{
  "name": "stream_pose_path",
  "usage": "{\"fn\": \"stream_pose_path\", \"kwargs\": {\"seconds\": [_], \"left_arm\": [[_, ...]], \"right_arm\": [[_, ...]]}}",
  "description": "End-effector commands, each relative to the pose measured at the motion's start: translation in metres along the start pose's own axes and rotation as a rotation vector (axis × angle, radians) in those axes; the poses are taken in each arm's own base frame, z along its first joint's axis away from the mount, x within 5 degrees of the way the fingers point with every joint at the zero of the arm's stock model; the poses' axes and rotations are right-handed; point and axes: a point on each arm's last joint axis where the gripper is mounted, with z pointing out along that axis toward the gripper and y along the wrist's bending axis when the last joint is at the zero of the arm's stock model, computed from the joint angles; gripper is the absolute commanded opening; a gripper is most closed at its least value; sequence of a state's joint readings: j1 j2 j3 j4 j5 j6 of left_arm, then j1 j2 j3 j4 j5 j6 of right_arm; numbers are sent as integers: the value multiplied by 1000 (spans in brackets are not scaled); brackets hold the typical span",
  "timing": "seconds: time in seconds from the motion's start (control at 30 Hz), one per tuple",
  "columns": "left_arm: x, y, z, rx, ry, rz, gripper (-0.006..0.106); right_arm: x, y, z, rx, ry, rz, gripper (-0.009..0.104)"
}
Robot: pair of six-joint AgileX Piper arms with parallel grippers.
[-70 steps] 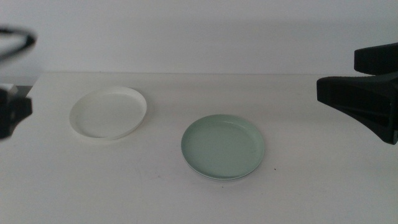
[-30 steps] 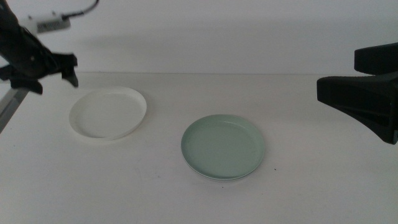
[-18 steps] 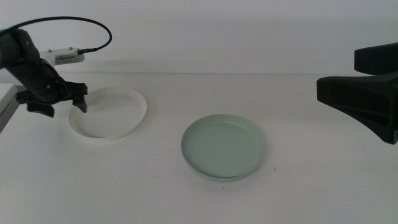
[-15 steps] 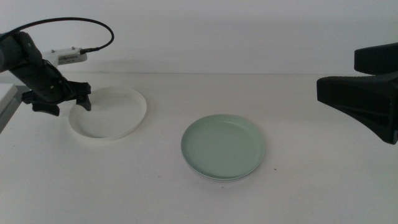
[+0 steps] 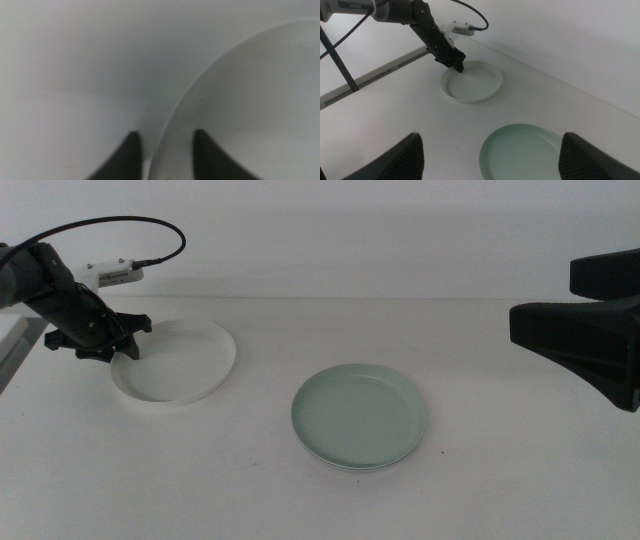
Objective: Stack the three bowls on top of each other.
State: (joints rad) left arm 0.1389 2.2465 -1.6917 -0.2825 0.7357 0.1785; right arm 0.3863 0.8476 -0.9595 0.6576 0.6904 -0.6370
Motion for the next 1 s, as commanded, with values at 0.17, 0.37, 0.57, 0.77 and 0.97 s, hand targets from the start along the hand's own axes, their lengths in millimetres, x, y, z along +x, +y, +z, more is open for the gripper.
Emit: {"fn": "stream_pose_path", "kwargs": {"seconds": [0.17, 0.37, 0.57, 0.77, 0.97], "left_arm": [[-3, -3, -7, 24, -7, -26, -2], [-17, -27, -90, 93, -127, -31, -2], [20, -108, -135, 212, -126, 115, -2], [68, -198, -122, 304, -79, 273, -2], [83, -227, -99, 322, -51, 306, -2]], "right_arm": [[0, 1, -1, 0, -8, -6, 93], [0, 1, -1, 0, -8, -6, 93], [0, 1, -1, 0, -8, -6, 93], [0, 1, -1, 0, -8, -6, 93], [0, 1, -1, 0, -8, -6, 93]]}}
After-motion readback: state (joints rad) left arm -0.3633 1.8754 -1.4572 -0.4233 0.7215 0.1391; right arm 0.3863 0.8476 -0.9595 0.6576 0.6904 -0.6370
